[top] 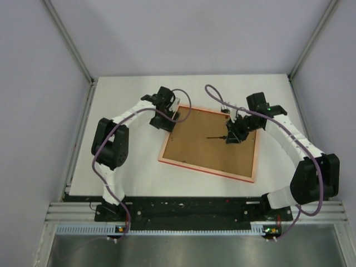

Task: Take the photo out of the frame
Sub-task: Adjust the photo frame at the center of the board, then release the photo frame item from the photo frame.

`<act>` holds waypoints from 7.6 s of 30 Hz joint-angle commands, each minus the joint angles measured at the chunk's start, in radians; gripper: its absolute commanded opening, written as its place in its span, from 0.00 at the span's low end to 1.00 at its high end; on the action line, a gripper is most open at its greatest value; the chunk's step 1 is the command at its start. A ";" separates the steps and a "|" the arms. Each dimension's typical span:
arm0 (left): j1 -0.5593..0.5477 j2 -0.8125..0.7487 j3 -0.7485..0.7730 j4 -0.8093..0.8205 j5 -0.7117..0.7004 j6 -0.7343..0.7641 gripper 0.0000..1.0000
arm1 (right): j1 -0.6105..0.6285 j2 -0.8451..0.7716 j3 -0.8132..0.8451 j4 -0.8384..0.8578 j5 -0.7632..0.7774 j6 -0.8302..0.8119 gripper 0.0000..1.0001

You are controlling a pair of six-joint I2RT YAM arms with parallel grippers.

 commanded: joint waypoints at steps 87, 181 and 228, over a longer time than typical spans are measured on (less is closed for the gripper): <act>-0.109 0.089 0.472 0.096 -0.257 0.214 0.94 | -0.287 0.007 0.208 0.246 0.302 0.071 0.00; 0.007 0.248 0.206 -0.125 -0.390 0.232 0.76 | 0.049 0.214 -0.087 0.416 0.345 0.117 0.00; 0.225 0.265 0.506 -0.101 -0.050 0.067 0.82 | 0.442 0.294 0.246 0.207 0.231 0.077 0.00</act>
